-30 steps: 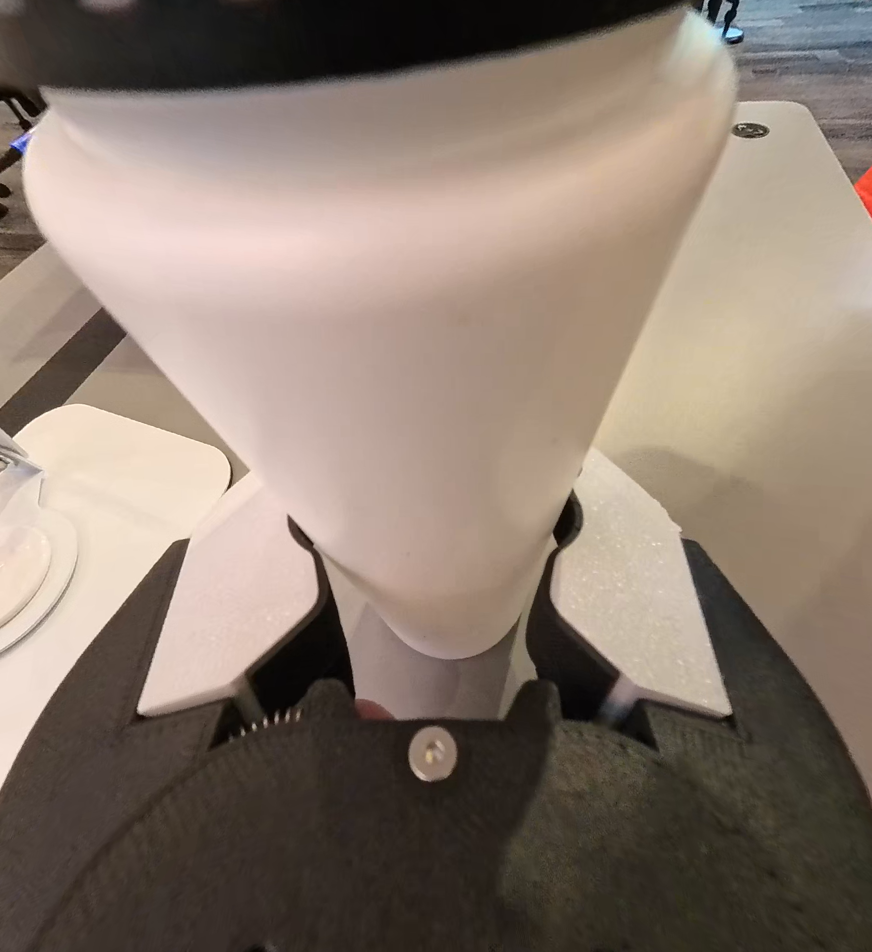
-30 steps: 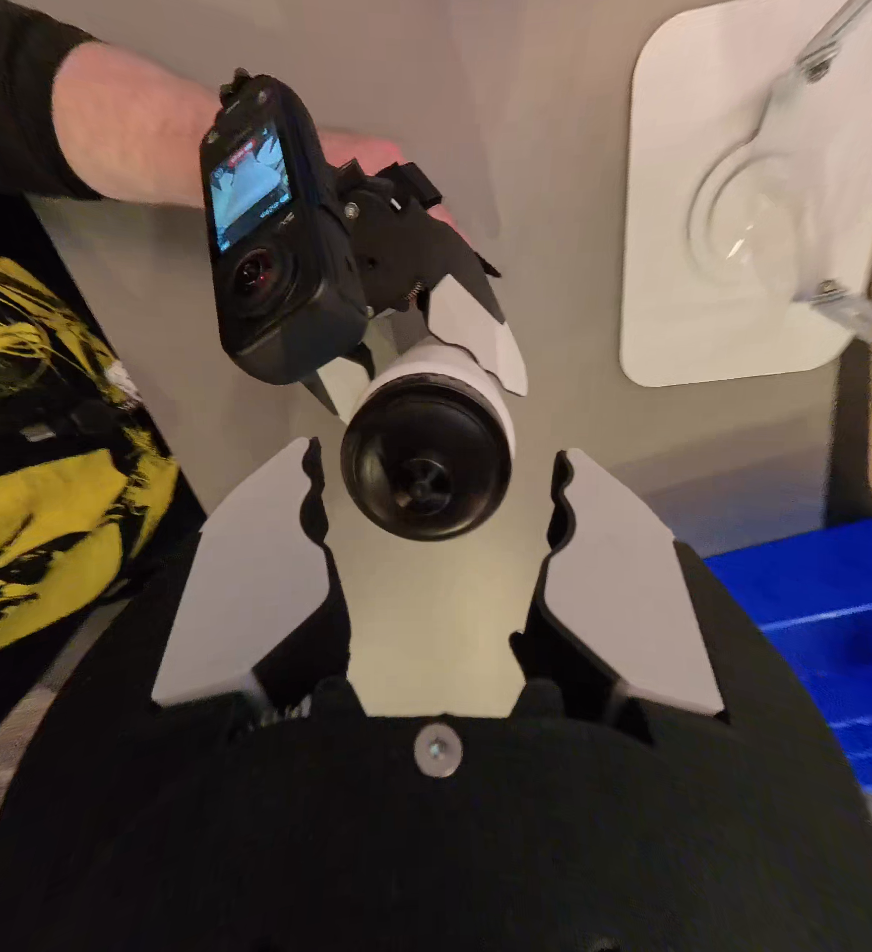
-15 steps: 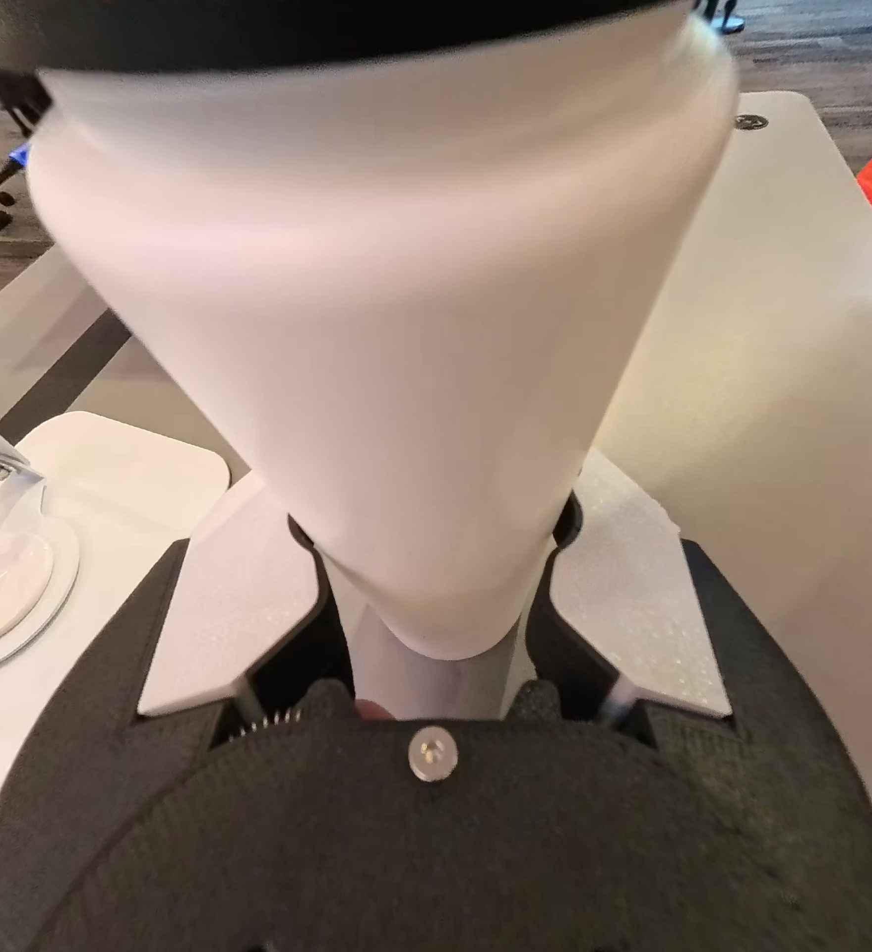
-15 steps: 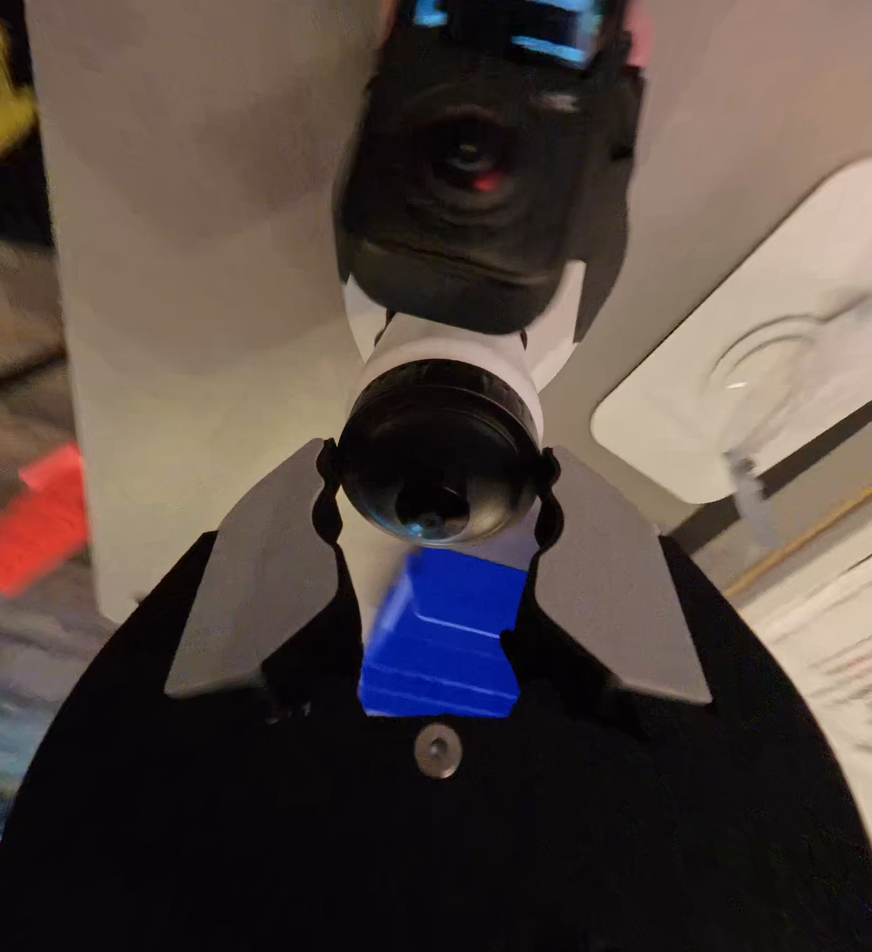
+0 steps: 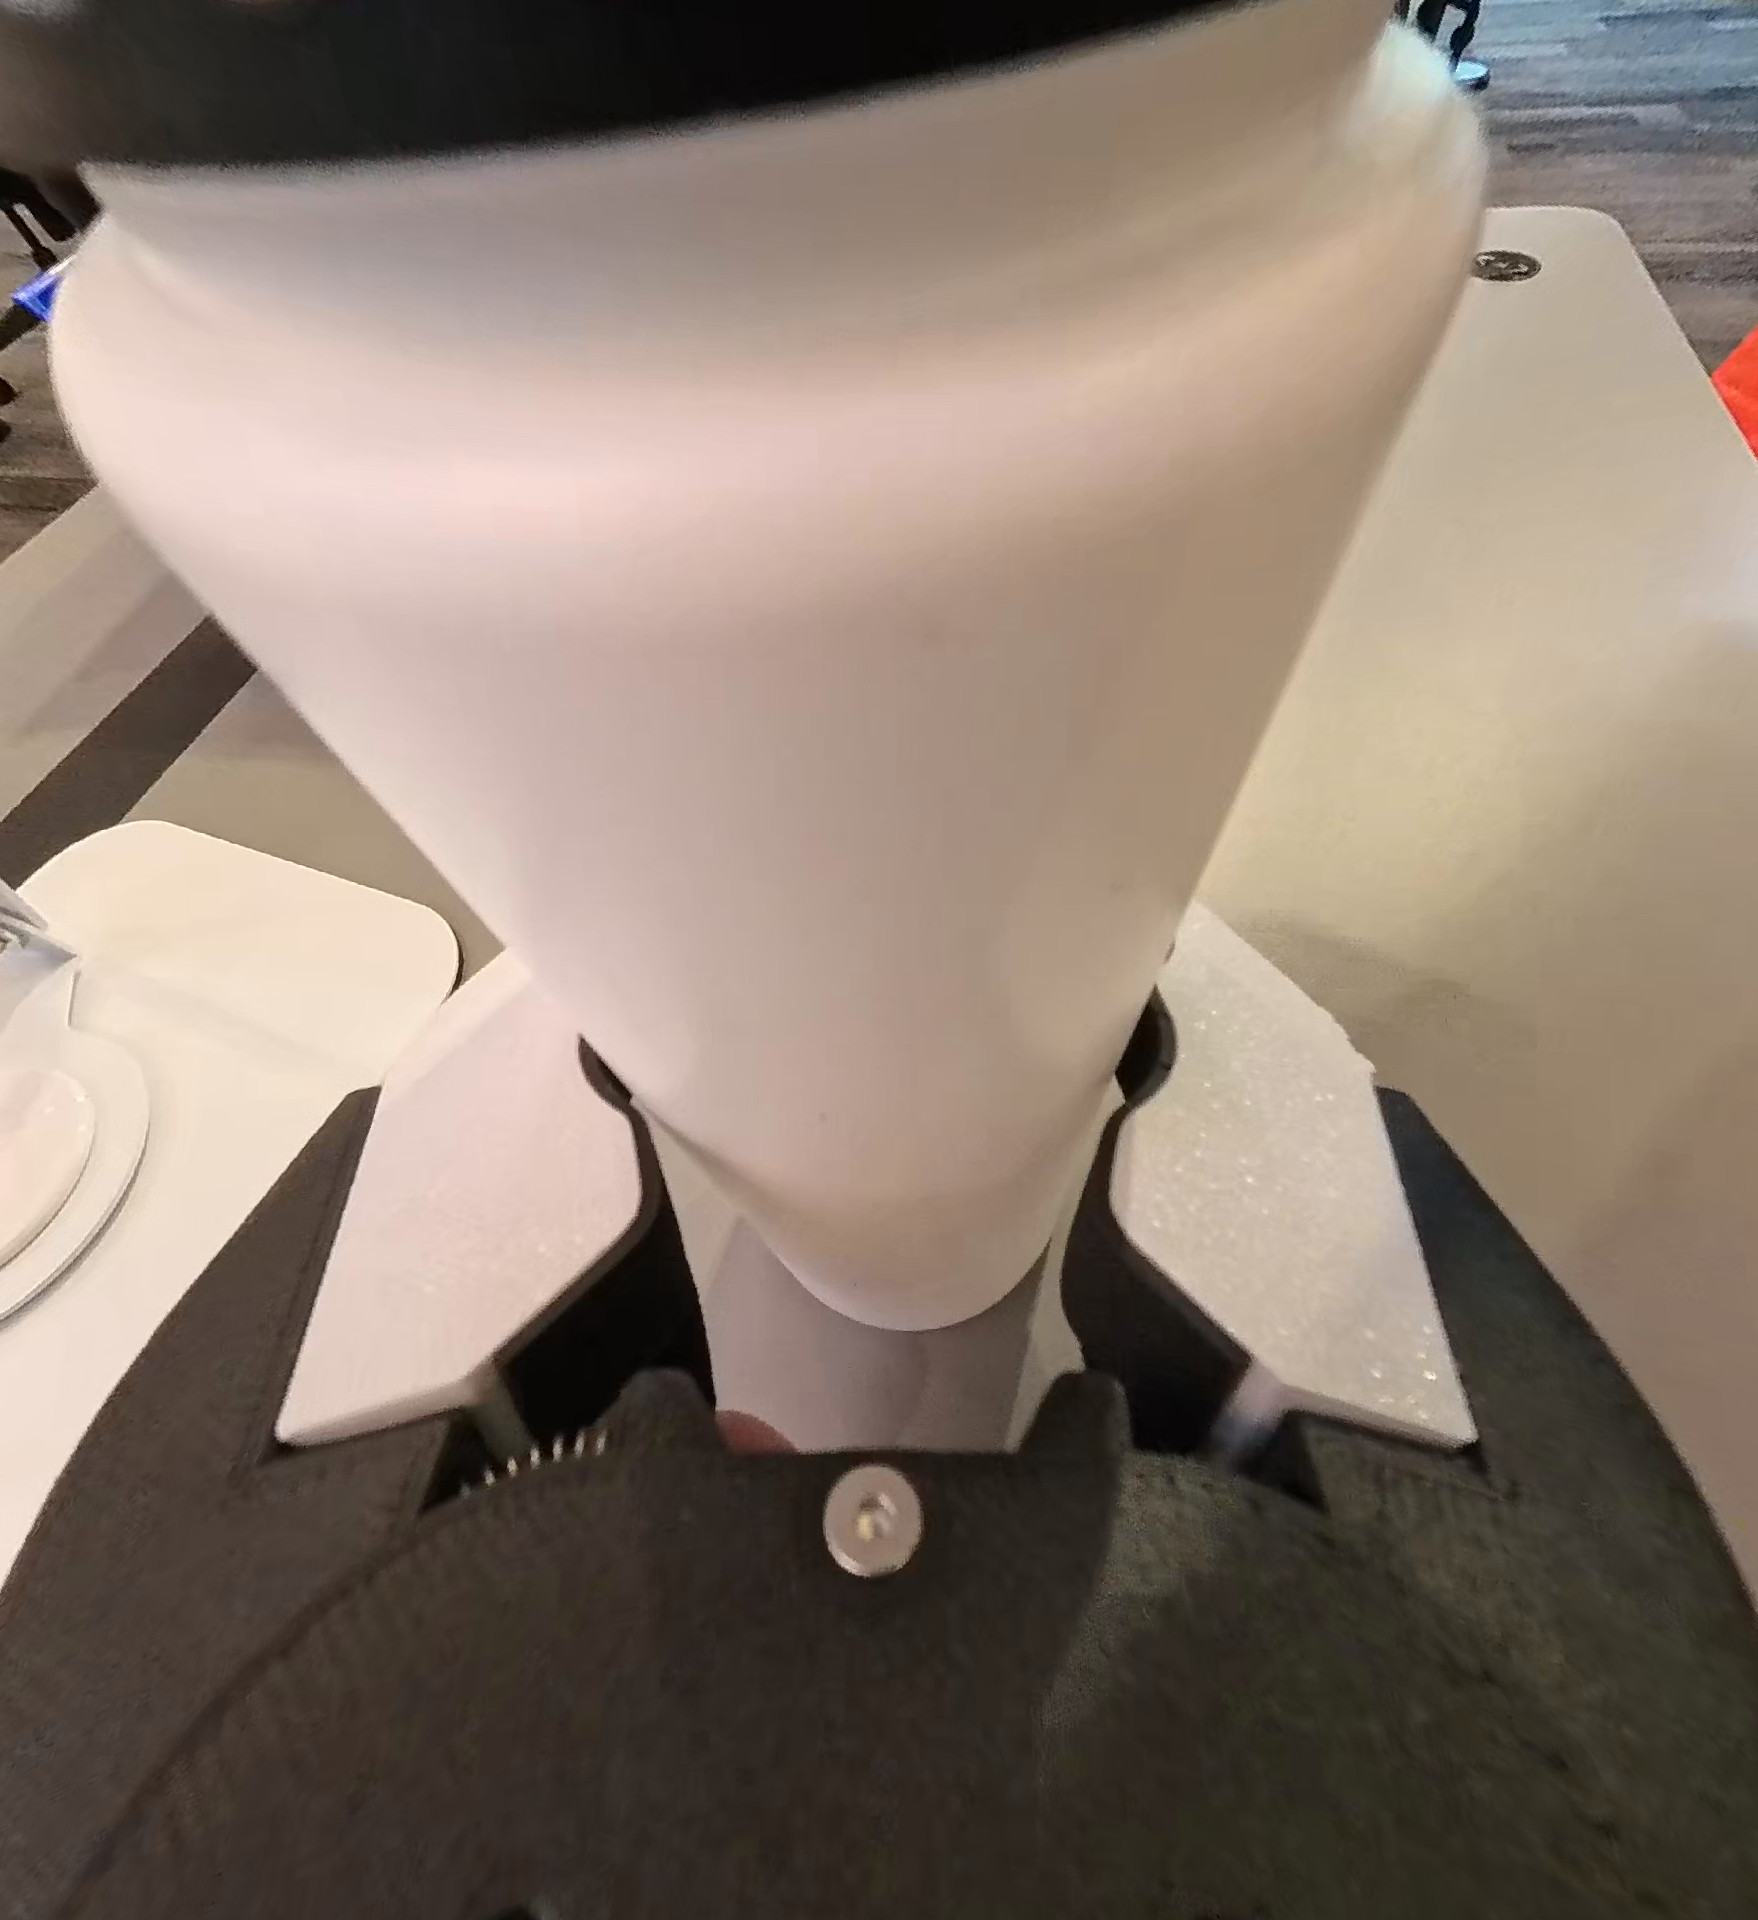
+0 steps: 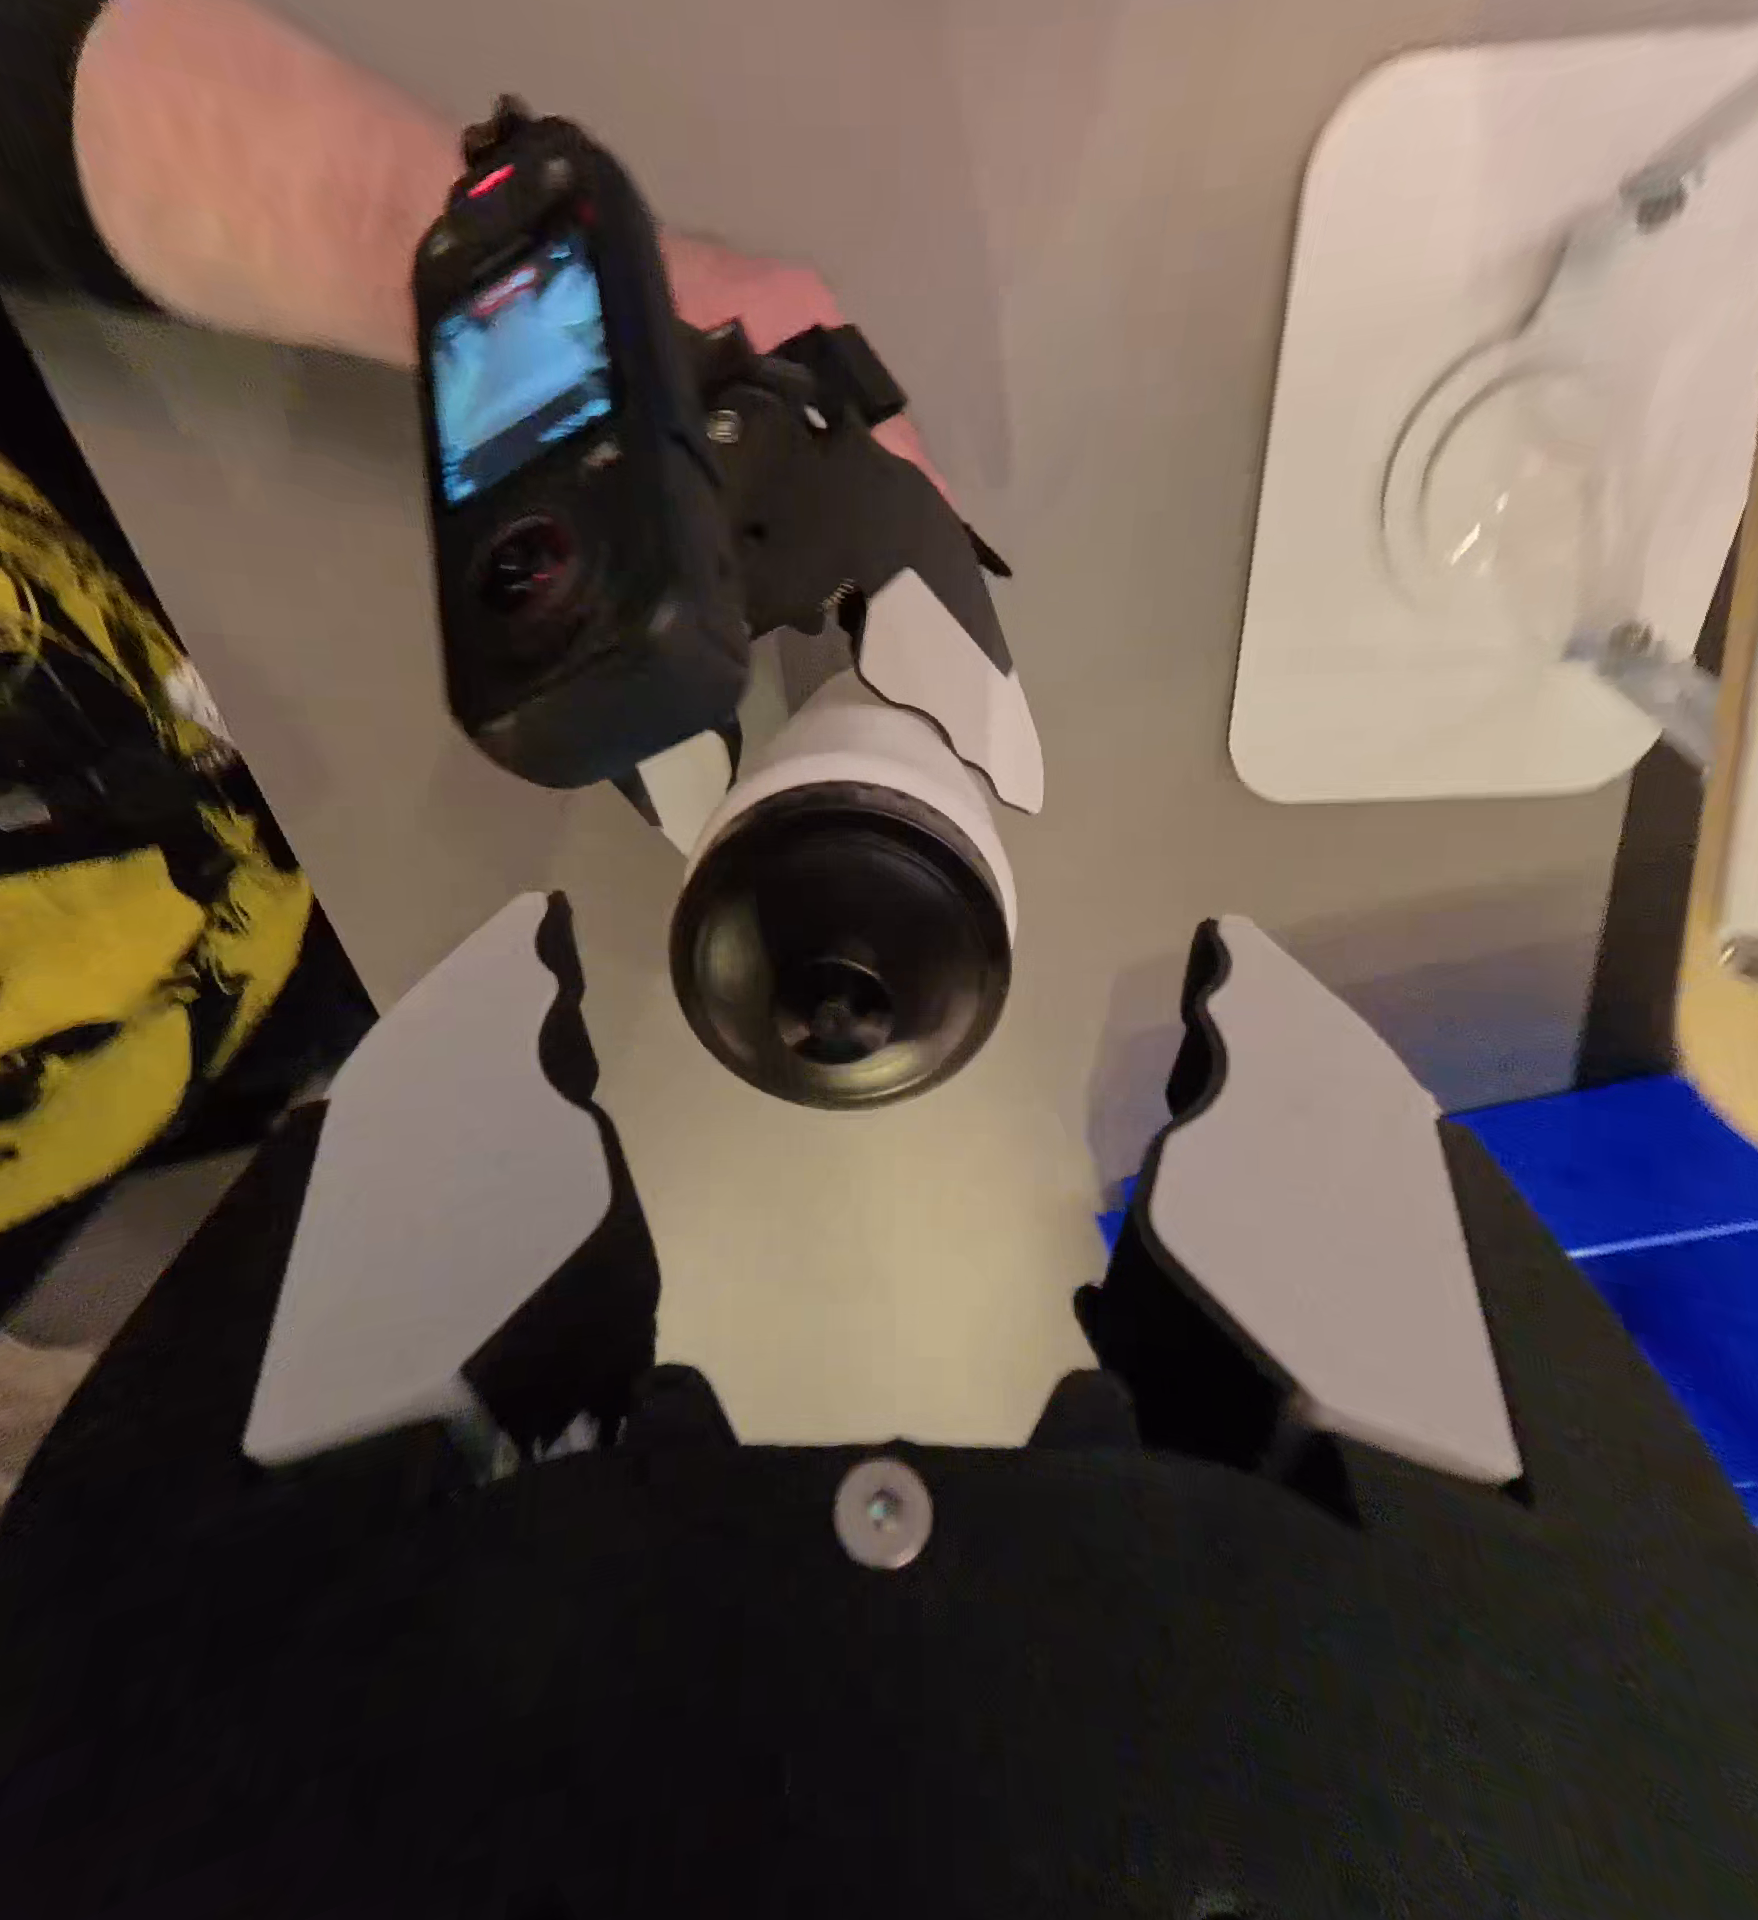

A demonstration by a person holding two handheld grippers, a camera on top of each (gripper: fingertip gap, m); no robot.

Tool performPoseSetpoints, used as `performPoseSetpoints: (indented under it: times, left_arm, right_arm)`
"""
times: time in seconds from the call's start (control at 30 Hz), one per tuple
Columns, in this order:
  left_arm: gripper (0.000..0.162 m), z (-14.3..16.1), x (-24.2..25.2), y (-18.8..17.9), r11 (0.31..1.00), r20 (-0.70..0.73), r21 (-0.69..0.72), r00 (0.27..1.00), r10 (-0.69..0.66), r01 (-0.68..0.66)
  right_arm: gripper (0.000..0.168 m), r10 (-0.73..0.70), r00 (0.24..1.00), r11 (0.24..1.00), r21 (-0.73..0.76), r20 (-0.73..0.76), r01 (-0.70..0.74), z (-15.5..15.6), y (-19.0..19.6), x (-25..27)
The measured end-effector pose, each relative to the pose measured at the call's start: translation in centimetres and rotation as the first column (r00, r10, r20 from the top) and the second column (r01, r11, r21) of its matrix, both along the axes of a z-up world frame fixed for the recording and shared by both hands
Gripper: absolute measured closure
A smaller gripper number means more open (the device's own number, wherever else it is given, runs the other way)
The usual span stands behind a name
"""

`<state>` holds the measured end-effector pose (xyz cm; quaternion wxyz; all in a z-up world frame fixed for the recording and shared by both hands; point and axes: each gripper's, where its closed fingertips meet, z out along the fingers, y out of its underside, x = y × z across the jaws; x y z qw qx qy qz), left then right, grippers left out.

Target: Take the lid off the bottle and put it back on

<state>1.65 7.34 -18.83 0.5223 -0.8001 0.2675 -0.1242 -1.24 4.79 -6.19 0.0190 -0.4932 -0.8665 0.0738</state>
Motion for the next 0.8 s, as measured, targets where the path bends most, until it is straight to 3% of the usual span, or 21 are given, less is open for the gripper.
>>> performPoseSetpoints:
  times: [0.1, 0.23, 0.43, 0.53, 0.6, 0.7, 0.8]
  left_arm:
    - [0.07, 0.0, 0.0, 0.0, 1.0, 0.002, 0.0, 1.0, 0.0, 0.0]
    - [0.07, 0.0, 0.0, 0.0, 1.0, 0.001, -0.001, 1.0, 0.001, -0.001]
    - [0.07, 0.0, 0.1, 0.0, 1.0, 0.0, 0.0, 1.0, -0.002, 0.002]
    - [0.07, 0.0, 0.1, 0.0, 1.0, -0.001, 0.002, 1.0, -0.003, 0.003]
    - [0.07, 0.0, 0.2, 0.0, 1.0, -0.004, 0.003, 1.0, -0.003, 0.003]
    - [0.07, 0.0, 0.1, 0.0, 1.0, -0.003, 0.003, 1.0, -0.005, 0.005]
    - [0.07, 0.0, 0.0, 0.0, 1.0, 0.007, 0.0, 1.0, -0.007, 0.007]
  right_arm:
    - [0.075, -0.117, 0.993, 0.99, -0.08, 0.021, 0.118, -1.1, 0.2, 0.6]
    - [0.094, -0.125, 0.989, 0.98, -0.148, 0.078, 0.135, -1.9, -0.5, 1.1]
    - [0.096, 0.166, 0.977, 0.985, -0.061, 0.132, -0.159, -1.9, -0.6, 1.4]
    - [0.096, 0.434, 0.882, 0.898, -0.007, 0.186, -0.44, -1.9, -0.5, 1.7]
    - [0.096, 0.588, 0.772, 0.786, 0.053, 0.243, -0.616, -1.9, -0.3, 2.0]
    - [0.096, 0.668, 0.65, 0.657, 0.123, 0.363, -0.744, -1.8, 0.0, 2.0]
    - [0.096, 0.656, 0.634, 0.615, 0.197, 0.409, -0.763, -1.8, 0.0, 1.7]
